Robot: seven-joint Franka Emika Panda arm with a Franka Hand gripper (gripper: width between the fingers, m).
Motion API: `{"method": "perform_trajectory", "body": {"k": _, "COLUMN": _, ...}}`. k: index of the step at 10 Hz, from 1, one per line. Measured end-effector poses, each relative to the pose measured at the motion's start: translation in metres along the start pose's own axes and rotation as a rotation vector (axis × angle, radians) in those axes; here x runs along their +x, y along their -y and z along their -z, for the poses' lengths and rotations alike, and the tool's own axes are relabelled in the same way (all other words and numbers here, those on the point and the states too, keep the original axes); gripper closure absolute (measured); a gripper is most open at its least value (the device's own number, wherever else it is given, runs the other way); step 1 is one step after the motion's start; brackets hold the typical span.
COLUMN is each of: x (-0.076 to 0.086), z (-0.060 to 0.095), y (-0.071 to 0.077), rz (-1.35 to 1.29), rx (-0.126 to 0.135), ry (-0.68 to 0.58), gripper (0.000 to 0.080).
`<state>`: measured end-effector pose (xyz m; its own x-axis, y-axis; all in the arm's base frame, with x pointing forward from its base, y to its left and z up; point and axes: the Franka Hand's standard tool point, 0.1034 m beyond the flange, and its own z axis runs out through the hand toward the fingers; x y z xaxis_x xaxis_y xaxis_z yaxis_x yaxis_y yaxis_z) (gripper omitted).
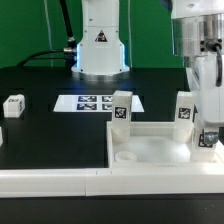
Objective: Assemble square table
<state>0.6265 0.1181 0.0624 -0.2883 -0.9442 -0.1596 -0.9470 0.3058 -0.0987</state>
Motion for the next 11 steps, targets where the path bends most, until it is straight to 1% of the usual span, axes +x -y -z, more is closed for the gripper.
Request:
{"method": "perform_trajectory", "body": {"k": 2, "x": 0.0, "z": -0.001, "y": -0.001, "rz": 0.08, "rx": 0.0, "ry": -0.001, "gripper": 0.0509}}
{"method": "perform_trajectory", "body": {"k": 3, "x": -0.001, "z": -0.003, "y": -0.003, "rz": 0.157, "rx": -0.006, "ry": -0.002, "gripper": 0.0353}}
{"method": "perform_trajectory", "body": {"k": 4, "x": -0.002, "z": -0.002, "y": -0.003, "rz": 0.311, "rx": -0.015, "ry": -0.007, "gripper": 0.0227}}
{"method": "perform_trajectory", "body": {"k": 5, "x": -0.002, "z": -0.002, "y": -0.003, "rz": 0.3, "rx": -0.014, "ry": -0.005, "gripper": 0.0227}}
{"method": "perform_trajectory", "body": {"k": 6, "x": -0.002, "z": -0.003, "y": -0.003, "rz": 0.3, "rx": -0.015, "ry": -0.005, "gripper": 0.0165}}
{"method": "perform_trajectory", "body": {"k": 7, "x": -0.002, "z": -0.003, "y": -0.003, "rz": 0.3, "rx": -0.014, "ry": -0.005, "gripper": 0.0165}}
{"method": "perform_trajectory", "body": {"k": 8, "x": -0.002, "z": 0.0, "y": -0.001, "rz": 0.315, "rx": -0.009, "ry": -0.003, "gripper": 0.0152}}
{"method": "perform_trajectory", "body": {"k": 11, "x": 0.0, "z": 0.045, "y": 0.012, "rz": 0.39, "rx": 0.035, "ry": 0.023, "gripper": 0.0151}}
